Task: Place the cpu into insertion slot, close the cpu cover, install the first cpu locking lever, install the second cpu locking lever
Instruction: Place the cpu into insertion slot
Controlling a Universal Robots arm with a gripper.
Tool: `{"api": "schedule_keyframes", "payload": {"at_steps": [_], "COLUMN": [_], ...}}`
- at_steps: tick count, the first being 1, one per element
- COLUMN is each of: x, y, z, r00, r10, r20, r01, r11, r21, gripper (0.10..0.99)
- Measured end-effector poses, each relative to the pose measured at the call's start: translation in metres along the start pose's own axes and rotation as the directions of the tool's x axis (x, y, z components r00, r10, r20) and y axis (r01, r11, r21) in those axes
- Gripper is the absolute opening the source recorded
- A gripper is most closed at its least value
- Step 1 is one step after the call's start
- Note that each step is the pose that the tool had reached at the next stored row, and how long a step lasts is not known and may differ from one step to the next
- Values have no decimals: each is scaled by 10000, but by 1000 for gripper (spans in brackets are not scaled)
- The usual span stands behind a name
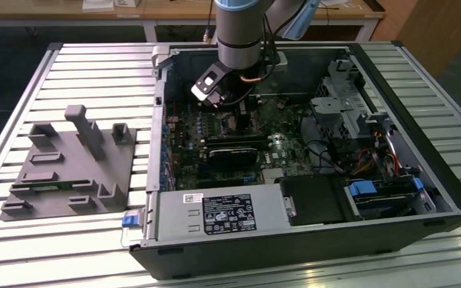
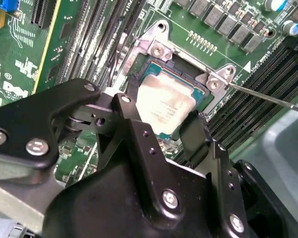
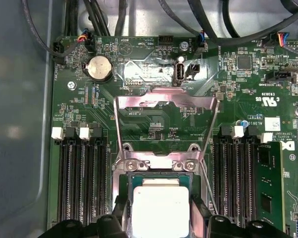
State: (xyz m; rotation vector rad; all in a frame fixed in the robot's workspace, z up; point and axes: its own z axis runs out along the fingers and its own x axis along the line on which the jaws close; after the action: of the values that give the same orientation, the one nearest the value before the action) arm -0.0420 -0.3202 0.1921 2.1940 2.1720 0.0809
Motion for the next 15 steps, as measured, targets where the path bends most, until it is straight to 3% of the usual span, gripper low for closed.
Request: {"api": "schedule_keyframes", "payload": {"at_steps": [3, 11, 15], "x": [0, 0, 0], "y": [2, 16, 16], "z": [-25, -207, -209], "r00": [10000, 10000, 10000], "r10": [0, 0, 0], "r20": [1, 0, -2], "r01": [0, 0, 0], "r11": [10000, 10000, 10000], "r21": [0, 0, -1], "gripper": [608, 608, 608]}}
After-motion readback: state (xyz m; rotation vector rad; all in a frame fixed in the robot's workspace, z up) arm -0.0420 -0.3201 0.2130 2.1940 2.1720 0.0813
